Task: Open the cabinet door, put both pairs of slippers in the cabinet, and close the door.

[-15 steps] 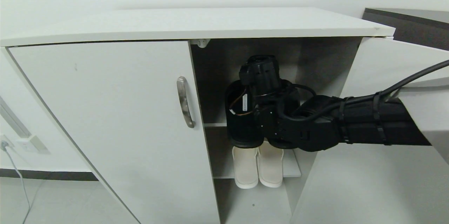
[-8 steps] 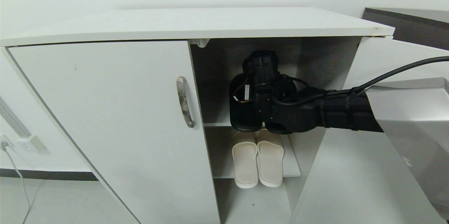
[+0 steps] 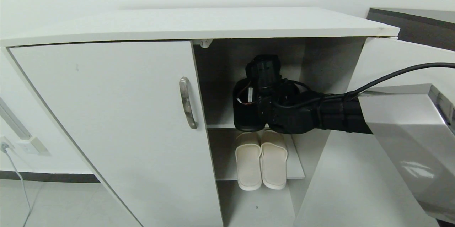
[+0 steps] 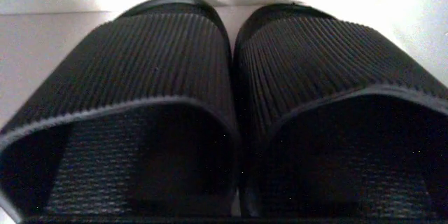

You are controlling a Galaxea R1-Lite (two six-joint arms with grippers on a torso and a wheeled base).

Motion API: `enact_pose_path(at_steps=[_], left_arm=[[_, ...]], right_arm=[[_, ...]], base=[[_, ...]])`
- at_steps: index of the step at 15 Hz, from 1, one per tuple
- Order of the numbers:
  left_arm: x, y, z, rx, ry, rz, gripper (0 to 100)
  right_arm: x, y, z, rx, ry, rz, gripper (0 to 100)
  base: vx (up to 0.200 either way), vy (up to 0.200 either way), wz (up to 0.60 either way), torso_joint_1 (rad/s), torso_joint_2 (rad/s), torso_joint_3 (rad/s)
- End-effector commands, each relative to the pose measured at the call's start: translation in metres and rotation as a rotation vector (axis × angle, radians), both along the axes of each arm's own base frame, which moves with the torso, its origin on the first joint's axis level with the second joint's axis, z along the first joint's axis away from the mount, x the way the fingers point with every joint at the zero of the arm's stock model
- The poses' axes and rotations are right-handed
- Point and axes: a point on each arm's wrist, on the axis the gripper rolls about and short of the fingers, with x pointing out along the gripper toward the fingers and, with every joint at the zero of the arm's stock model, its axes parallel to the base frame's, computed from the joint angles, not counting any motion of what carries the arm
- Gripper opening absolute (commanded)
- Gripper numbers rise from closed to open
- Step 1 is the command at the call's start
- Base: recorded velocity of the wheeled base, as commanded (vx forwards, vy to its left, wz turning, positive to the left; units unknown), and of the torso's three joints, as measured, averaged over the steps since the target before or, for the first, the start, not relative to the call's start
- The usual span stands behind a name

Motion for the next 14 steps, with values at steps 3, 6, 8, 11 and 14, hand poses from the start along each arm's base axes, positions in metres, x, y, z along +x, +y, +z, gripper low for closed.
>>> enact_pose_path(at_steps=[3,6,8,11,14], left_arm=[[0.000,0.000,0.000,0.000,0.000,-0.001,0],[0.000,0.000,0.000,0.000,0.000,0.001,0],[0.000,0.000,0.000,0.000,0.000,0.001,0],[0.000,0.000,0.000,0.000,0.000,0.001,0],[0.000,0.000,0.000,0.000,-0.001,0.001,0]], right_arm=[[-0.013,-0.003,0.004,-0.013,0.014,0.014,100],[-0.032,-0.004,0.012,-0.008,0.018,0.032,100],[-0.049,-0.009,0.017,-0.014,0.027,0.042,100],[-0.071,-0.015,0.016,-0.013,0.014,0.054,100],[-0.104,-0.021,0.018,-0.006,0.011,0.109,100]], base=[[0.000,0.000,0.00,0.000,0.00,0.000],[0.000,0.000,0.00,0.000,0.00,0.000],[0.000,0.000,0.00,0.000,0.00,0.000],[0.000,0.000,0.00,0.000,0.00,0.000],[0.000,0.000,0.00,0.000,0.00,0.000]])
